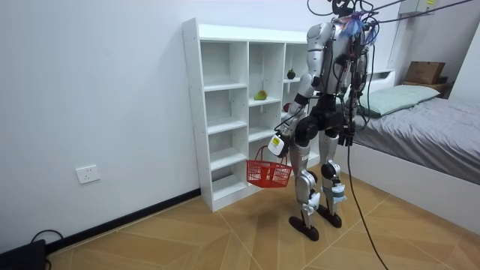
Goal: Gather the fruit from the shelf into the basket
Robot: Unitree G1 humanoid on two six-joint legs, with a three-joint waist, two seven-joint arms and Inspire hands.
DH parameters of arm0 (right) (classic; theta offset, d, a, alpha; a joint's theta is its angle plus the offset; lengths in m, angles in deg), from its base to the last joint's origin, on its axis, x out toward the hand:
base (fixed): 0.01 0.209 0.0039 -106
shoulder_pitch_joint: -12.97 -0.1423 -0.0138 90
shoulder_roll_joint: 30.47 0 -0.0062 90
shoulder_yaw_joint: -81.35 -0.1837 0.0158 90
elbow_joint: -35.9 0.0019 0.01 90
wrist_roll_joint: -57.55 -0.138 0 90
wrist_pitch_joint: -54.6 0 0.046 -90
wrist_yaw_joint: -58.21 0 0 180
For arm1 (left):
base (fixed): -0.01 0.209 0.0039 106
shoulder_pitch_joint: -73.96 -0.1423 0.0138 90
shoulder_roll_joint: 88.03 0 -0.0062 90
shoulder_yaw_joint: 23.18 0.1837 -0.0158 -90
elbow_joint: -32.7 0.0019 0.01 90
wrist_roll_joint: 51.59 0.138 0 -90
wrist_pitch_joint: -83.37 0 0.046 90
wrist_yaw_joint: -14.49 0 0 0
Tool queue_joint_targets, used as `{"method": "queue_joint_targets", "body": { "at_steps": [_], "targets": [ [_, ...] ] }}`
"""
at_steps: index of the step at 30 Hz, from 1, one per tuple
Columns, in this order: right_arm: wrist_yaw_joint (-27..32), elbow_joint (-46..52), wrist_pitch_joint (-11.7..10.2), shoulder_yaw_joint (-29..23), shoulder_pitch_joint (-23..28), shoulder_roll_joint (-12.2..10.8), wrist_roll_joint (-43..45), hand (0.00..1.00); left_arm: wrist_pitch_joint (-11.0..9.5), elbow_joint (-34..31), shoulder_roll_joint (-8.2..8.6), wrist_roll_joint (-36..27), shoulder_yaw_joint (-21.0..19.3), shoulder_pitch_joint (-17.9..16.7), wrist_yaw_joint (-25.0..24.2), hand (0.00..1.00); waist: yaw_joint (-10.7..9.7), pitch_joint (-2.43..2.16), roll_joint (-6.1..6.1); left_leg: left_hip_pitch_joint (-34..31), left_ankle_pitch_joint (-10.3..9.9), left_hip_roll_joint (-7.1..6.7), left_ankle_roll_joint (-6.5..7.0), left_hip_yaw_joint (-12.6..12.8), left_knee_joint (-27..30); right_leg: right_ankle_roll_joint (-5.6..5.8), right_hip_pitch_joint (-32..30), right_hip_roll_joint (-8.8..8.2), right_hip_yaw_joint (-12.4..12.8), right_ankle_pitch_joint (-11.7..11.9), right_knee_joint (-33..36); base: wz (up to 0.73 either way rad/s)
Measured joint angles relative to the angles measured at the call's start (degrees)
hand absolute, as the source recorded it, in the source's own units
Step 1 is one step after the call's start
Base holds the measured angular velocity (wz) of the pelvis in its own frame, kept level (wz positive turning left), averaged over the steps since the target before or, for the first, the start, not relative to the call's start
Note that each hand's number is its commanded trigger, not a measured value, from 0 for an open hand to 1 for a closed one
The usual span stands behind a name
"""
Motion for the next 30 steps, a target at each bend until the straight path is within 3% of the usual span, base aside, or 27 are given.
{"method": "queue_joint_targets", "body": {
  "at_steps": [14,20,30],
  "targets": [
    [2.3,1.4,-0.6,-0.9,-0.8,0.0,1.1,0.0,-0.4,-0.3,0.05,-1.8,0.2,0.6,0.1,1.0,1.2,-0.02,-0.25,-0.1,0.0,0.2,0.0,1.3,0.0,-0.03,-0.6,0.14,0.8,0.0,0.2,-0.03],
    [3.1,2.7,-2.7,-0.8,-1.7,0.0,0.3,0.0,-1.7,-0.3,0.02,-2.4,0.6,0.7,0.2,1.0,1.5,-0.02,-0.62,-0.1,0.0,0.22,0.0,1.7,0.1,-0.04,-0.8,0.2,1.4,0.0,0.1,-0.04],
    [3.0,5.0,-6.8,1.2,-2.8,-1.0,-8.3,0.0,-3.0,0.0,-0.37,-4.7,3.0,1.1,0.2,1.0,1.5,0.06,-0.89,-0.1,0.0,0.47,-0.01,2.3,0.1,-0.09,-0.5,0.44,1.7,0.7,-0.8,-0.03]
  ]
}}
